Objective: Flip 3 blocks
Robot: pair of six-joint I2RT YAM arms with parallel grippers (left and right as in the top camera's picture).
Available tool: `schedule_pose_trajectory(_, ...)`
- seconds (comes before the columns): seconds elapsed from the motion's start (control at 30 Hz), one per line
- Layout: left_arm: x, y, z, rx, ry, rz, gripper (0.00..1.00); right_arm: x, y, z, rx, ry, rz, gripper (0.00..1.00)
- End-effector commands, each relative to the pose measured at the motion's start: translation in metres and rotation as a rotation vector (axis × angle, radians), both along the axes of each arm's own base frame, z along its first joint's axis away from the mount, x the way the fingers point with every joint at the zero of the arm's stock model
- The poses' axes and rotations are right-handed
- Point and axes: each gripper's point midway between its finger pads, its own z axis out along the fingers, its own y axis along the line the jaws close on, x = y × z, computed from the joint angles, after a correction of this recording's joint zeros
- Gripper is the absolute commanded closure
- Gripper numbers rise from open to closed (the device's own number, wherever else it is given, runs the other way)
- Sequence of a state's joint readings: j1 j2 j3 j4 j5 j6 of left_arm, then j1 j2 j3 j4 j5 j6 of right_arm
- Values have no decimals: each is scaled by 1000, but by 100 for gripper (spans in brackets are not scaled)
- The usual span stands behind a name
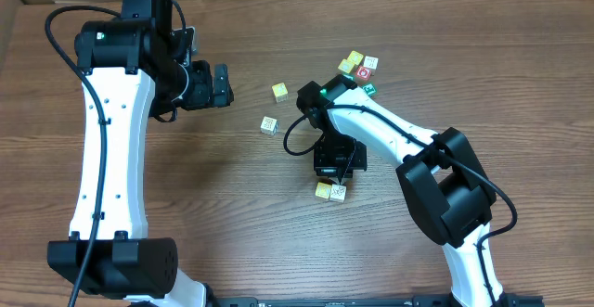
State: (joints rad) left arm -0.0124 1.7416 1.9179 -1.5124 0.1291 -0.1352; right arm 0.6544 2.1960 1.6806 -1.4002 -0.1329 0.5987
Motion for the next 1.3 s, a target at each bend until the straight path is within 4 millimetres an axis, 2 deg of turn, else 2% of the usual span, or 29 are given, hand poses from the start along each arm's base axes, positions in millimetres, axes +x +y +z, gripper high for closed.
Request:
schedule_pose_trajectory(0.0,4,3,3,3,-9,17,0,-5,4,9,31,6,-14,96)
schedule_pose_trajectory(0.23,4,3,3,4,-9,17,0,0,3,8,34,-7,-19,96)
schedule_pose_trajectory(0.5,4,3,3,4,-9,17,0,18,-30,13,21,18,-133,96)
schedule_pose_trajectory(0.7,4,3,3,4,-9,17,0,15,-45,12,0,59,-189,96)
schedule_pose_trajectory(0.8,4,3,3,4,-9,17,0,8,-52,6,-46,92,-290,96)
schedule_pose_trajectory(0.9,4,3,3,4,-9,17,0,6,-54,8,-27,116,-313,96)
schedule_pose_trajectory(0.97,4,3,3,4,-9,17,0,11,-56,13,-23,77,-309,96)
schedule_pose_trajectory(1.1,4,3,3,3,-9,17,0,19,-58,42,-24,-54,-267,96)
schedule_pose_trajectory(1.27,4,3,3,4,-9,17,0,14,-62,67,-19,-166,-232,96)
